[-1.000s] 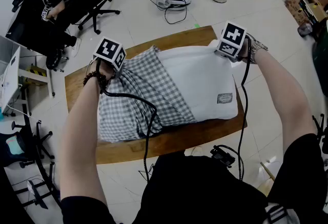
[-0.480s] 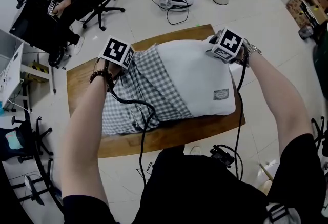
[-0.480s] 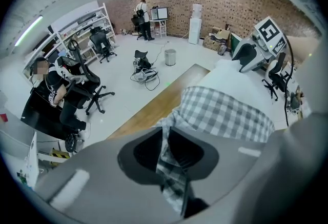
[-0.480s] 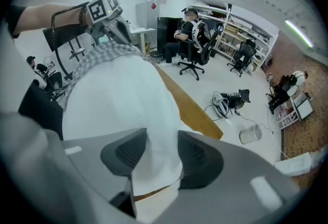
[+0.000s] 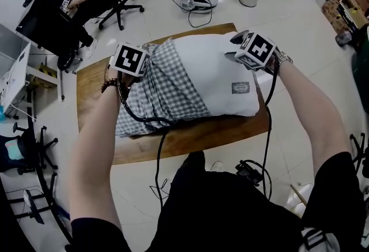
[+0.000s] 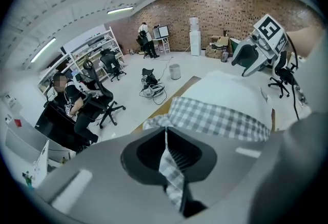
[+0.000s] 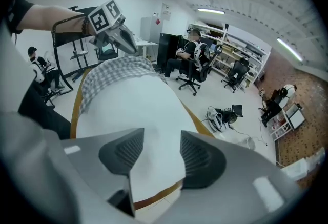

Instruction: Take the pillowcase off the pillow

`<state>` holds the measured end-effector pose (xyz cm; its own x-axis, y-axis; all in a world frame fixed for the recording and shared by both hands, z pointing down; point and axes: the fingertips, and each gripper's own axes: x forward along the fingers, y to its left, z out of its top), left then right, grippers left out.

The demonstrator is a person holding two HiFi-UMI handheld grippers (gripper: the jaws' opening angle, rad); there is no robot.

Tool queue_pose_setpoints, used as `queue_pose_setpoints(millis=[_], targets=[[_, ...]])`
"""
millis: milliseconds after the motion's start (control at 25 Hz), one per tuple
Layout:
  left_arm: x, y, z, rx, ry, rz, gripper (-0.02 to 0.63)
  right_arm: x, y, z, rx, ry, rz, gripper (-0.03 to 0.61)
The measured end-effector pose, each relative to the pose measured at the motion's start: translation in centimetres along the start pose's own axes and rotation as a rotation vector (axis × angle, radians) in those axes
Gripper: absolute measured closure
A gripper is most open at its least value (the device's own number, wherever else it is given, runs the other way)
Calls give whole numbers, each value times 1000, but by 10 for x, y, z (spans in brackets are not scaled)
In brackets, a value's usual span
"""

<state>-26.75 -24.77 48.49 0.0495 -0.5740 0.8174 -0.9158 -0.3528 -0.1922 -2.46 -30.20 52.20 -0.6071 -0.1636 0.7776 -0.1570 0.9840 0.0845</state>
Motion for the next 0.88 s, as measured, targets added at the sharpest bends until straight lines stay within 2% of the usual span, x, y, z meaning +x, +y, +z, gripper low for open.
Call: queue_pose_setpoints(millis=[280,440,680,880], targets=[[-37,-39,-32,-117,-126,29,609,-15,81,-5,-90,-38,17,354],[-53,-70,-49,-168,-216,14,609,-14,119,-10,-153,-82,18,347],[-66,-108,-73,-303,-339,9,609,-4,151,-23,-221,-124,-11,336],[-60,-132,-104,-400,-394,17,586,13,170,-31,-288,-107,-72,310]])
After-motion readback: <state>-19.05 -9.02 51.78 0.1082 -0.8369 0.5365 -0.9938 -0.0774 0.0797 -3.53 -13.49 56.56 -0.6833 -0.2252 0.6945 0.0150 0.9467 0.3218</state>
